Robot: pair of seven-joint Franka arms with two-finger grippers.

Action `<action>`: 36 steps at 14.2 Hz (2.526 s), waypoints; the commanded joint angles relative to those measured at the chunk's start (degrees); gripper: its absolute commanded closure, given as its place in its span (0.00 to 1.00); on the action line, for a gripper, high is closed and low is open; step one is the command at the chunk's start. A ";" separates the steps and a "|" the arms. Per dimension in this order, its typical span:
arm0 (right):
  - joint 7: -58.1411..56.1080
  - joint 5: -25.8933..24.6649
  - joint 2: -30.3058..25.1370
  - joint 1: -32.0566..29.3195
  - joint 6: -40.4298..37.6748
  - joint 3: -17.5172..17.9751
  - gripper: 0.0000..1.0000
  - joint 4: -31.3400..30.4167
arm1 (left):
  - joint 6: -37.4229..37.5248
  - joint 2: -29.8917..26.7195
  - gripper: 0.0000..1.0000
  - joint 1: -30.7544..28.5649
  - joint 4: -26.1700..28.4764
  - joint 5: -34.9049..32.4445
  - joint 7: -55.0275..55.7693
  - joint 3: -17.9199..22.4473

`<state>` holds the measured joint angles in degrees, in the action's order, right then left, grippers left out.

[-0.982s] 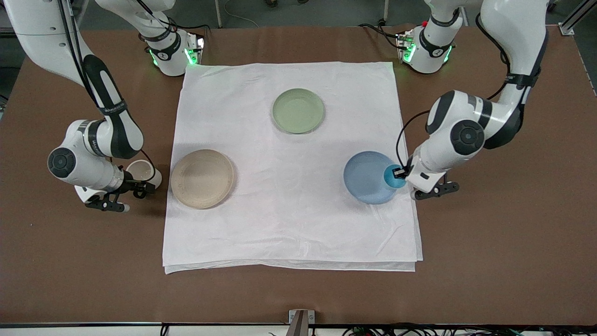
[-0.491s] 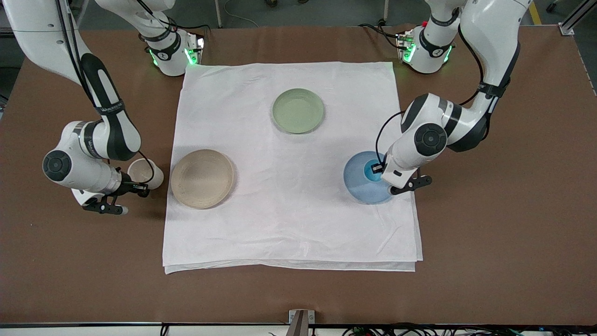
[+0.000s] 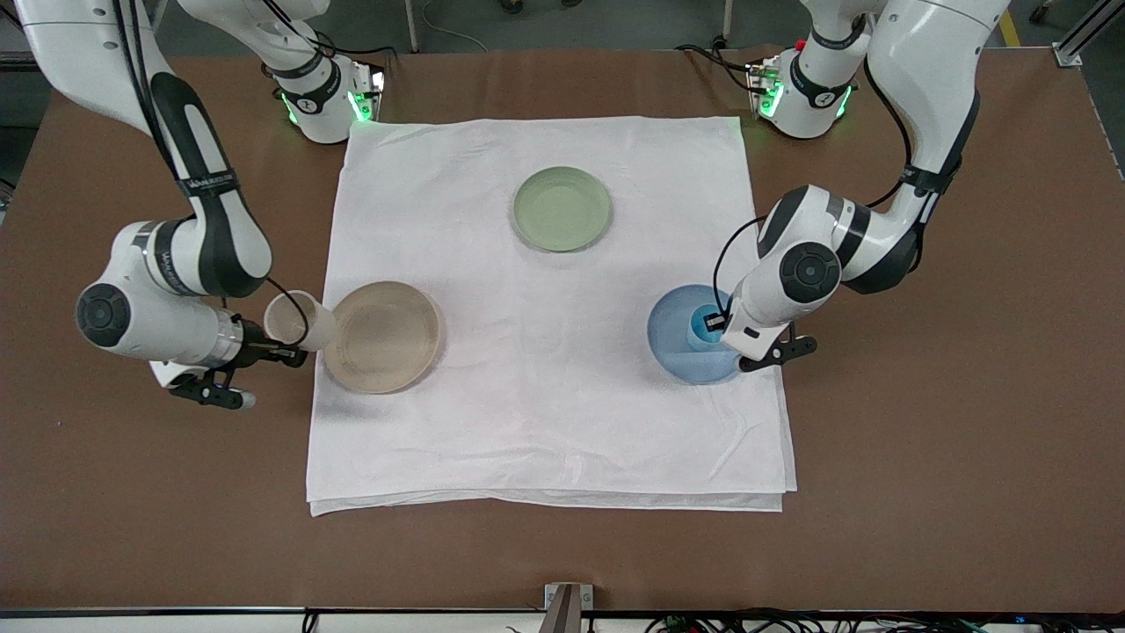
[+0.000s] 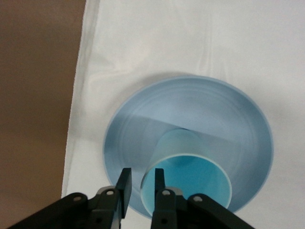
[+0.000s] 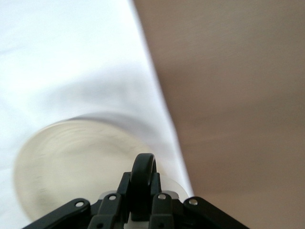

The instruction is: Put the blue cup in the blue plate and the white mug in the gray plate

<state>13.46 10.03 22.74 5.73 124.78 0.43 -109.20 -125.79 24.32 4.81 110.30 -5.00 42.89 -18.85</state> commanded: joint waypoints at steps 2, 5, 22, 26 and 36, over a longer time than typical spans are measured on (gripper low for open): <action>2.01 3.50 -1.64 5.16 12.56 -0.17 1.00 -10.13 | 4.83 -5.59 0.00 -2.77 -5.51 -1.24 -2.44 0.22; 2.01 3.50 -1.11 5.78 13.92 -0.26 0.64 -10.24 | 16.49 -7.79 0.00 -6.99 -16.66 -1.59 -7.70 0.13; -18.99 -8.45 -8.32 -7.93 -34.75 -1.22 0.00 20.68 | 44.75 -27.92 0.00 -5.51 -23.12 5.97 -38.59 14.28; -18.64 -8.54 -7.62 -10.12 -39.78 -1.22 0.00 29.03 | 44.40 -28.01 0.00 -5.60 -23.02 7.20 -38.67 13.41; -18.91 -9.24 -12.08 -9.16 -41.99 -0.78 0.00 25.29 | 39.93 -28.63 0.00 -6.04 -19.25 6.32 -38.76 13.32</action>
<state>-5.11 2.17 14.60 -3.42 82.68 -1.01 -80.19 -83.84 -2.16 -0.99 88.31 1.28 4.66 -5.53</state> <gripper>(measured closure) 0.000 0.000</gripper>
